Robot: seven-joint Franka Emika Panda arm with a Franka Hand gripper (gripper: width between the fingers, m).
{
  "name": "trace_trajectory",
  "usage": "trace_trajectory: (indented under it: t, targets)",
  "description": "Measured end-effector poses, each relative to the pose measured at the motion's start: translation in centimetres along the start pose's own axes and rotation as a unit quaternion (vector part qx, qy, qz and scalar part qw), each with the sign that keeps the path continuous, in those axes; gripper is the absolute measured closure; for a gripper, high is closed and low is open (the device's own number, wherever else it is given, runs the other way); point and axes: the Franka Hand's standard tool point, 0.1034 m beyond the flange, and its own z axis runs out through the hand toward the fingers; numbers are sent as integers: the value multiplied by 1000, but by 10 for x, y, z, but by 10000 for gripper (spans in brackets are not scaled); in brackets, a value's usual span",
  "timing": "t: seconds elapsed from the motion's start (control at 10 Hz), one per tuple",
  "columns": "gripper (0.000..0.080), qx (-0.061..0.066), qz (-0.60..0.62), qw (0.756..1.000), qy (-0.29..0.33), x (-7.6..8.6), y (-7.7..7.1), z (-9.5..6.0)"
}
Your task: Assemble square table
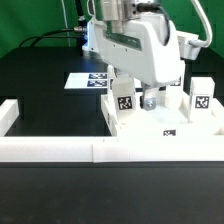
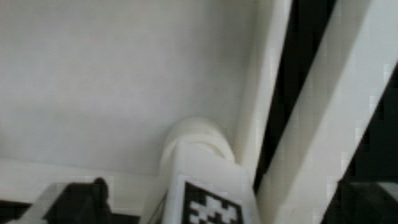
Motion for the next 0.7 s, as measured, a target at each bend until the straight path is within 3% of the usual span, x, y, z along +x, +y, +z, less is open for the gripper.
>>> trace_trajectory:
  t: [0.3, 0.5, 0.7]
  targets:
    - [151, 0, -112, 994, 3, 4, 1, -1]
    - [150, 1, -270, 963, 17, 11, 0, -2]
    - [150, 1, -296, 955, 20, 10, -1, -2]
